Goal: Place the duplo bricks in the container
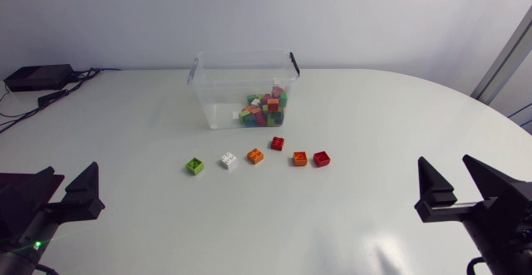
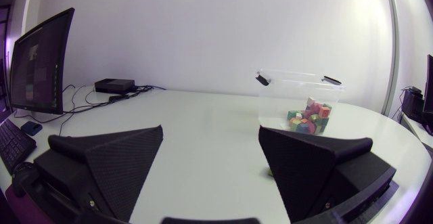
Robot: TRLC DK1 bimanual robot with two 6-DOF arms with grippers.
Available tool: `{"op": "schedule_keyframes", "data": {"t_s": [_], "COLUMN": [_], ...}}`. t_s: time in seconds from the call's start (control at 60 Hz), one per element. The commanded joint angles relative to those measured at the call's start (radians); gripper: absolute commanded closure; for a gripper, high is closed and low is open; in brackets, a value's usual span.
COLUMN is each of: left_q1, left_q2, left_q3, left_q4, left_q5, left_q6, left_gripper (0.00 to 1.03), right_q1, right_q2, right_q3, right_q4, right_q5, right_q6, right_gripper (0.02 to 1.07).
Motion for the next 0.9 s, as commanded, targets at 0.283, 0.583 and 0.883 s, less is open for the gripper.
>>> {"op": "schedule_keyframes", "data": {"t_s": [0.283, 0.583, 0.883], "left_q1": [-0.006, -0.064, -0.152], "left_q2": [-0.010, 0.164, 0.699], "left_q3": [0.015, 0.198, 0.482], "left_q4": [0.007, -0.026, -0.124], "left_q5": [0.004, 0.006, 0.004], "left_q6": [-0.015, -0.028, -0.006], "left_gripper": [0.05, 0.05, 0.07], "right_q1": [0.006, 0.030, 0.062], "right_q2": [-0.005, 0.236, 0.656], "right_q3": [-0.013, 0.122, 0.382], "right_q4": [0.020, 0.084, 0.041], "right_q5": [0.007, 0.006, 0.016], "right_q6": [0.003, 0.003, 0.012], "right_gripper": [0.06, 0.07, 0.07]}}
